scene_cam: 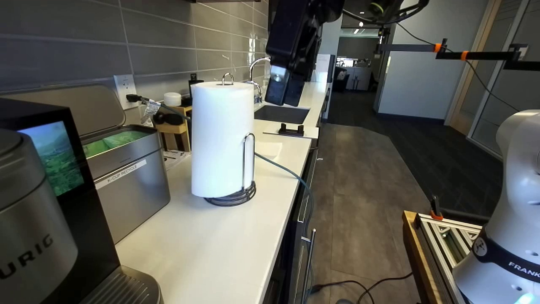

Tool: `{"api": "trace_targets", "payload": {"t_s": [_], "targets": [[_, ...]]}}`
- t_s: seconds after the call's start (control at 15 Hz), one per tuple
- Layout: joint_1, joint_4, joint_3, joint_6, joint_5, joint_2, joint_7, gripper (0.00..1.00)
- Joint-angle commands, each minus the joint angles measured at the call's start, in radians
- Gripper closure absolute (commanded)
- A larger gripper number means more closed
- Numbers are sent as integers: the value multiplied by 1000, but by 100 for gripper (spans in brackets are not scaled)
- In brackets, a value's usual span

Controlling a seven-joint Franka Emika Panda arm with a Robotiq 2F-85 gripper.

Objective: Open the coffeemaker chamber.

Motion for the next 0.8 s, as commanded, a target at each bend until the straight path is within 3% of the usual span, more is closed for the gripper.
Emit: {"api": "trace_targets", "payload": {"t_s": [0.0, 0.33, 0.53, 0.73], "targets": [[14, -40, 17, 22, -38, -47, -59, 0], [85, -109, 37, 54, -54, -156, -230, 0], [113, -135, 14, 62, -90, -214, -354, 0], [117, -154, -22, 146, -145, -233, -484, 0]]}}
